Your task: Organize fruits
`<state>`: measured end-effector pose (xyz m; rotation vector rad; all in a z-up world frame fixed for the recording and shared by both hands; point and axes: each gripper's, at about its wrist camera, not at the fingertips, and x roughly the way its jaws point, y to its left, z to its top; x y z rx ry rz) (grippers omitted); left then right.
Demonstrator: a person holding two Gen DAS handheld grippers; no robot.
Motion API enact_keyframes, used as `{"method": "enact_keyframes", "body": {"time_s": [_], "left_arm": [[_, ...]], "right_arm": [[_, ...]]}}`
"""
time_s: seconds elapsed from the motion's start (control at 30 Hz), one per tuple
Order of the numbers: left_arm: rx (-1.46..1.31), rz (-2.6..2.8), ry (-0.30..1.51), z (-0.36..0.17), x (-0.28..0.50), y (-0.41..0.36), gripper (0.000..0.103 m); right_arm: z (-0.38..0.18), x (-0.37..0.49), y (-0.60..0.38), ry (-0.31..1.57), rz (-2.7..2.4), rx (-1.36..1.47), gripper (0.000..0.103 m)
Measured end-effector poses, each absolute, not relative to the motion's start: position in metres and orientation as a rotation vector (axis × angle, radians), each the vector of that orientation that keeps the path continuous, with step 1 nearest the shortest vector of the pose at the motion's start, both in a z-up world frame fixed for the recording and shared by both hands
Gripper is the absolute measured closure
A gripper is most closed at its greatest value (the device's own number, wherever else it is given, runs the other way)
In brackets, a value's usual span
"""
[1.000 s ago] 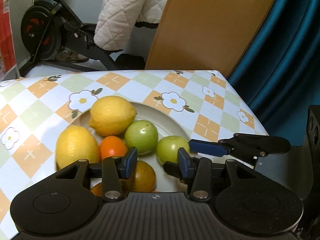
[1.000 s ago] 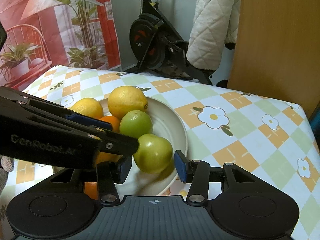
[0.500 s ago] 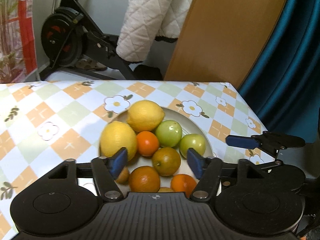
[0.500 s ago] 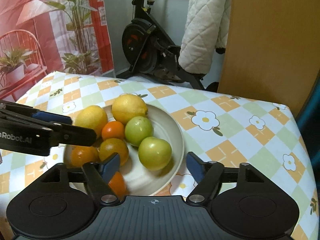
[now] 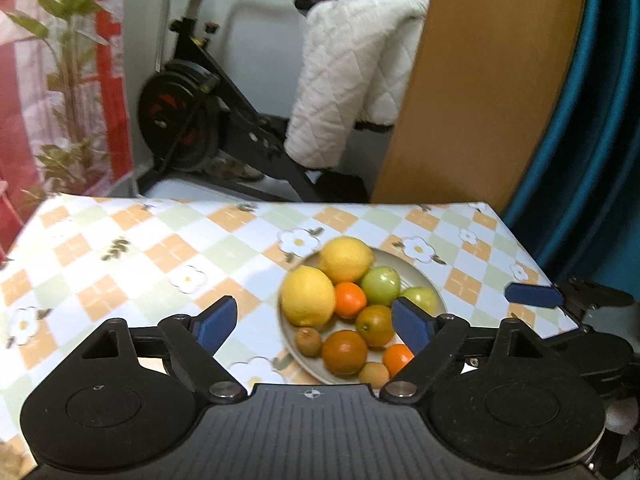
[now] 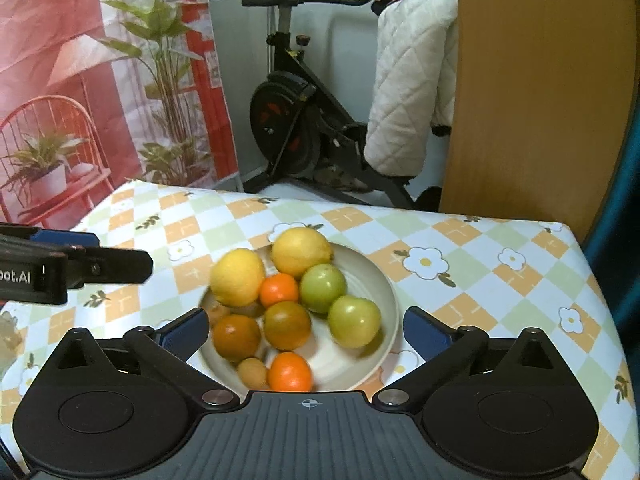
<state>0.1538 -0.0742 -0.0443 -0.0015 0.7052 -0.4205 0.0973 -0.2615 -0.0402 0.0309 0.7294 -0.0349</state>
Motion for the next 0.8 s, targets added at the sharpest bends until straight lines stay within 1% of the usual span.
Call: {"method": "enact_keyframes", "body": {"time_s": [0.47,0.8], "left_arm": [[-0.037,-0.299,0.6,-0.003,0.112,-0.035,0.016],[-0.052,-0.239,0.554,0.011,0.088,-0.021,0.015]], "right_arm": [[-0.001,0.062,-0.232,0.669,-0.074,0.069,0.001],[0.017,0.041,-0.219,0.634,-0.065,0.079,0.001]]}}
